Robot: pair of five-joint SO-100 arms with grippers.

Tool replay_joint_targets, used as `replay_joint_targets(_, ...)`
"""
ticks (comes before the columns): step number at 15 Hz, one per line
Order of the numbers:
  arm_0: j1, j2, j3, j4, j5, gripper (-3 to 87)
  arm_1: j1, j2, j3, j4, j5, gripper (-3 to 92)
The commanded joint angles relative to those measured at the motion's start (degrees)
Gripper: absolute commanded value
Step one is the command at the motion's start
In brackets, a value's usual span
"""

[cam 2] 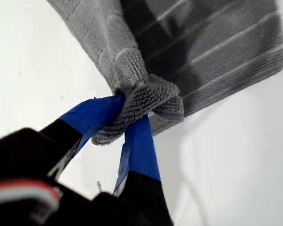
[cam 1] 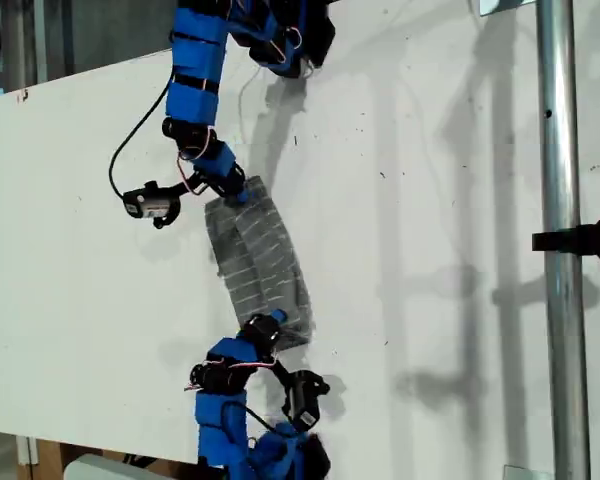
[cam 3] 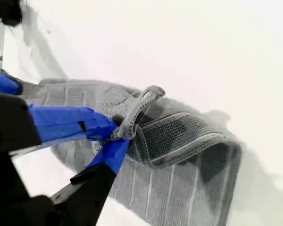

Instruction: Grasp corners of a towel and fold twice.

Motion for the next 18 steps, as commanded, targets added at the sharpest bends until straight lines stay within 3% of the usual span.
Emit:
replay_joint_targets(1, -15.3, 3.2, -1.1, 0.6, 9.2, -2.4, 8.6, -12.8, -18.5, -3.6, -6.2, -0.3)
replay_joint_targets(3, -24.4, 3.5, -5.3, 4.4, 13.6, -2.4, 12.9, -21.9, -33.0, -3.5, -8.9, -0.3)
replay_joint_targets(6, -24.8, 14.5, -2.3, 6.2, 13.4, -2.4, 14.0, -10.6, -28.8, -5.1, -9.7, -0.3)
replay_joint_targets(9, -22.2, 22.6, 12.7, 0.7, 8.7, -2.4, 13.6, -9.4, -20.4, -3.8, -9.0, -0.3)
replay_joint_targets(14, -19.5, 18.3, 30.6, -15.6, 2.7, -2.3, 12.5, -24.8, -20.7, -4.6, -8.0, -0.3)
replay_joint_targets(18, -23.9, 14.9, 35.4, -19.6, 2.6, -2.3, 11.8, -33.8, -26.3, -4.5, -7.6, -0.3)
